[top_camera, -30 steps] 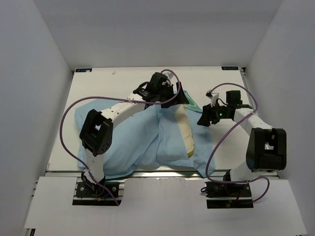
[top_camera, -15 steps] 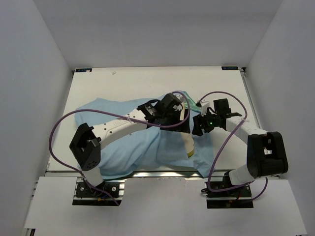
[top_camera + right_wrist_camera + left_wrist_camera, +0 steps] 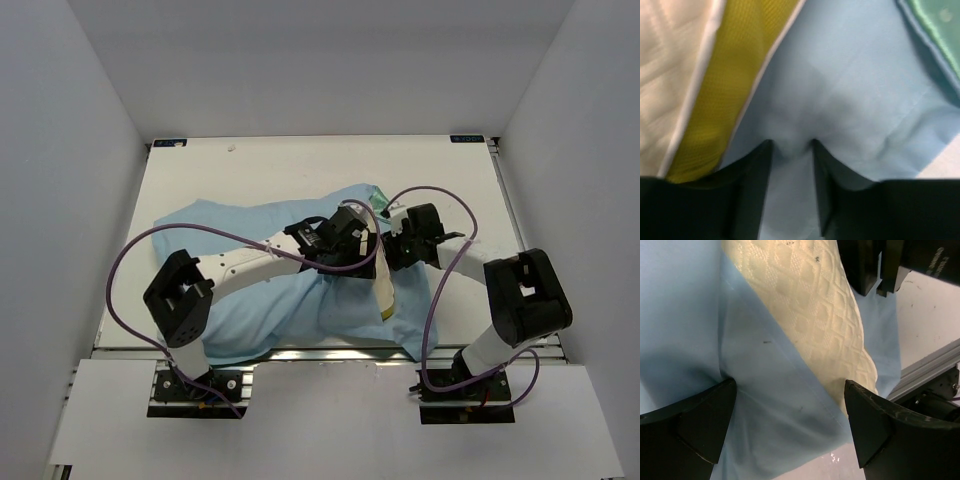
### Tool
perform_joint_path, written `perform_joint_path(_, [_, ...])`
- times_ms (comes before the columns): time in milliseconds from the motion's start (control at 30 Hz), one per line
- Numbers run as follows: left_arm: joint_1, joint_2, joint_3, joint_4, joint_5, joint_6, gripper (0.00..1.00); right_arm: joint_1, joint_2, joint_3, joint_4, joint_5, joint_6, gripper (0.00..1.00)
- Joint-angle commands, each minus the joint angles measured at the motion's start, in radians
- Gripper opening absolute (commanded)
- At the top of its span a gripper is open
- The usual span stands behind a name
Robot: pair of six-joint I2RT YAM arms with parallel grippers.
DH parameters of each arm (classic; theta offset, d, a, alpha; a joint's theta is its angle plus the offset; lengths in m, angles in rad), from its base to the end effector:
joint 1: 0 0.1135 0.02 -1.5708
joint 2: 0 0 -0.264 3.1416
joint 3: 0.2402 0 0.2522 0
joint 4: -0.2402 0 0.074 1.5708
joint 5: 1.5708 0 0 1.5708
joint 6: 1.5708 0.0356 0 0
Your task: Put the pillow into the pillowcase
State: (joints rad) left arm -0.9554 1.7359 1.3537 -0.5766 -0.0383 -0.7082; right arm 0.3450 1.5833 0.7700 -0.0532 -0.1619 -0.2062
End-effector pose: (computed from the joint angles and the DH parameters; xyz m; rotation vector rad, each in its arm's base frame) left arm 0.2182 -0.3062 0.2485 0.3099 2.6237 -0.5828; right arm 0.2859 0.1088 0.1576 -0.7333 2.3260 0.2594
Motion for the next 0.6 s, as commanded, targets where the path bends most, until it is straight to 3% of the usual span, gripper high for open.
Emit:
perform_joint_path(0, [-0.003, -0.001, -0.03, 0.049, -0.028, -0.007, 0.98, 0.002, 0.041, -0.021, 0.032, 0.07, 0.013, 0.42])
perform_joint_path(33, [-0.003, 0.001, -0.037, 0.053, -0.029, -0.007, 0.98, 0.0, 0.047, -0.021, 0.029, 0.065, 0.013, 0.37])
perform_joint_path(100, [-0.003, 0.004, -0.044, 0.061, -0.032, -0.002, 0.98, -0.014, 0.061, -0.015, 0.01, 0.052, 0.011, 0.15])
perform_joint_path(133, [-0.003, 0.008, -0.045, 0.063, -0.035, 0.001, 0.98, -0.023, 0.063, 0.003, -0.003, 0.029, 0.016, 0.0])
perform_joint_path(467, [0.015, 0.076, -0.074, 0.025, -0.121, 0.027, 0.98, -0.314, -0.146, 0.075, -0.141, -0.142, 0.004, 0.0])
perform_joint_path(567, [0.024, 0.019, -0.076, 0.026, -0.162, 0.033, 0.98, -0.395, -0.192, 0.086, -0.166, -0.179, -0.018, 0.0])
